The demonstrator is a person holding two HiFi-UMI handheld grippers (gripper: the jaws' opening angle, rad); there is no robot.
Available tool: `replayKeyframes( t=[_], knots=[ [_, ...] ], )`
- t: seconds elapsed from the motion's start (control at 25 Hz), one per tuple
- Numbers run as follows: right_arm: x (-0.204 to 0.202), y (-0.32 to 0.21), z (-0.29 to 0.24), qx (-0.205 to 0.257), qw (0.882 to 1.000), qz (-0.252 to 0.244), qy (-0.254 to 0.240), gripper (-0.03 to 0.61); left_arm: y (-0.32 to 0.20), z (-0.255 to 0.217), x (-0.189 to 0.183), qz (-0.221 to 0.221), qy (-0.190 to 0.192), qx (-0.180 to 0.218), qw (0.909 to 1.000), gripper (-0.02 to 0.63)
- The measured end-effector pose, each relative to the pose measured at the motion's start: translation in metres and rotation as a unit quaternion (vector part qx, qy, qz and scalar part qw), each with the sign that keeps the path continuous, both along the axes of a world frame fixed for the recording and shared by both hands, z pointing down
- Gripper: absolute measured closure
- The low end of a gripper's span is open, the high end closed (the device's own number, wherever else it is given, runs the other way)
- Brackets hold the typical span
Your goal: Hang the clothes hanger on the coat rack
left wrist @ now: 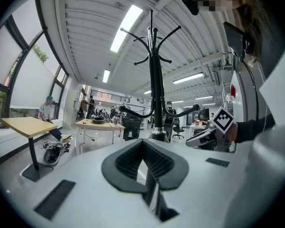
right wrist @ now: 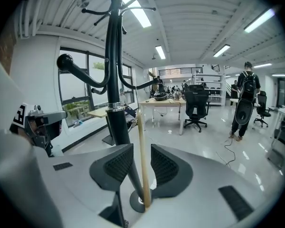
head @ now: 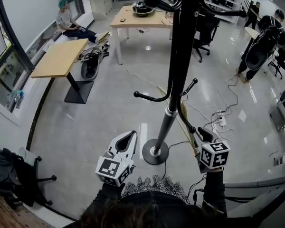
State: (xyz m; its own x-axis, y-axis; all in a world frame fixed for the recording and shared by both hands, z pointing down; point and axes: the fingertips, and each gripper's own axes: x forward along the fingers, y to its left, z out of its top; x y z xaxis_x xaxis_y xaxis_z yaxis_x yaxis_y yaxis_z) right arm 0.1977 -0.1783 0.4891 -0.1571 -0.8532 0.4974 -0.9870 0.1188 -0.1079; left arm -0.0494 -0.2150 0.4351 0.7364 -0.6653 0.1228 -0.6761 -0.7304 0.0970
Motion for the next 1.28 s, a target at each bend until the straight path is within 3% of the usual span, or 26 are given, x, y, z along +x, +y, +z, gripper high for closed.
replayKeyframes(
  t=[0.36,0.44,0.56,0.88,1.28],
  knots=[
    [-0.010,0.048,-0.024,0.051,0.997,0.060,-0.007,0.457,0.014,0.002,0.018,0.067,0.009,0.000,0.9977,0.606],
    [-0.015,0.057,-0.029,0.058,0.997,0.056,0.004,0.463,0.018,0.000,0.024,0.076,0.011,0.001,0.9970,0.606],
    [-0.021,0.063,-0.038,0.072,0.996,0.044,0.023,0.565,0.023,-0.005,0.030,0.083,0.013,0.007,0.9965,0.606],
    [-0.031,0.077,-0.056,0.091,0.995,0.024,0.016,0.568,0.045,-0.015,0.037,0.072,0.011,0.015,0.9972,0.606],
    [-0.042,0.135,-0.066,0.114,0.993,0.002,0.024,0.569,0.114,-0.020,0.058,0.078,0.014,0.016,0.9967,0.606]
  ],
)
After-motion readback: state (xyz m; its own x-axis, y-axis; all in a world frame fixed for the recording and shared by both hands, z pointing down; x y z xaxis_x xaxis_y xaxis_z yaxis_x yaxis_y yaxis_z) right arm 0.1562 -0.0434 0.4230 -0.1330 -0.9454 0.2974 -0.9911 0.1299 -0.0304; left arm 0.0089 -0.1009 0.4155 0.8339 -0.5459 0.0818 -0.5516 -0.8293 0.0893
